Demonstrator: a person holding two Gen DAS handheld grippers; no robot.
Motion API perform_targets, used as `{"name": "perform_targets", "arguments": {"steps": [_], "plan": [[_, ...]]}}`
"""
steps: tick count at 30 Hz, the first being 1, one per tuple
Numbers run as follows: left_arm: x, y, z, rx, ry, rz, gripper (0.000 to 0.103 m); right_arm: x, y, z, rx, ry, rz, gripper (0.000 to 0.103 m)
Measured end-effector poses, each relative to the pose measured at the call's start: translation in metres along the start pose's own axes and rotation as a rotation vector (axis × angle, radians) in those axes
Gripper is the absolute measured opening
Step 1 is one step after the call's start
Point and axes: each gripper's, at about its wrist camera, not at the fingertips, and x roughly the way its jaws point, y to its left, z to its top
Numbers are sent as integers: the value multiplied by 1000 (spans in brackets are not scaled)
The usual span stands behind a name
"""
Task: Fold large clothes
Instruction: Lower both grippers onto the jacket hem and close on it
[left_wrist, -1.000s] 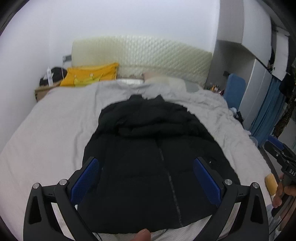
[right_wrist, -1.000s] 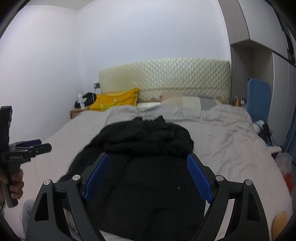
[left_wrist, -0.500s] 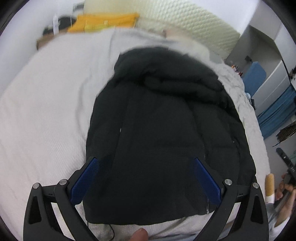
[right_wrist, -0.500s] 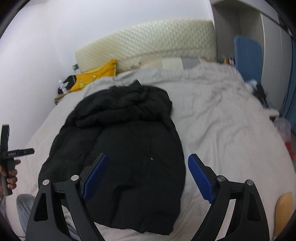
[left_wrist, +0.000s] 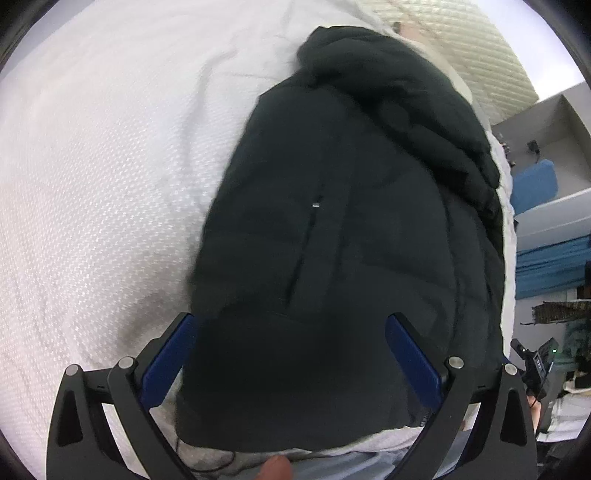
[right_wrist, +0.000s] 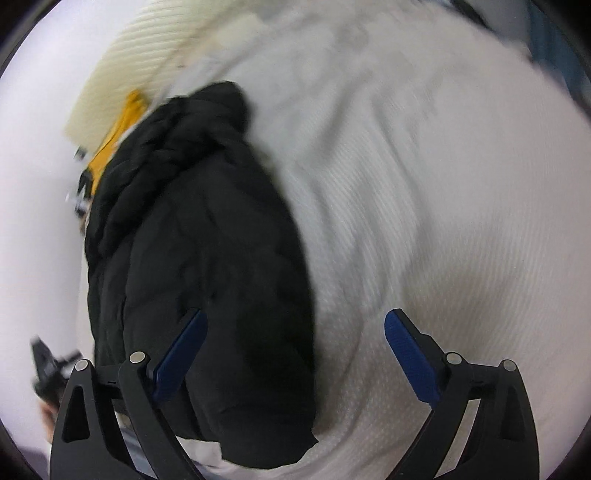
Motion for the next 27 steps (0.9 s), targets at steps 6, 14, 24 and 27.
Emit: {"name": "perform_targets", "arguments": {"steps": [6, 14, 24, 27], "plan": [[32, 20, 3, -33, 81, -15, 102, 30, 0, -9, 54, 153, 107, 97], [65, 23, 7, -64, 169, -44, 102, 28, 26, -15, -18, 180, 294, 98], [58, -21, -2, 54, 183, -210, 100, 33, 39, -19, -81, 172, 282, 98], [67, -22, 1, 38, 211, -176, 97, 44, 29, -18, -58, 178, 220, 98]]}}
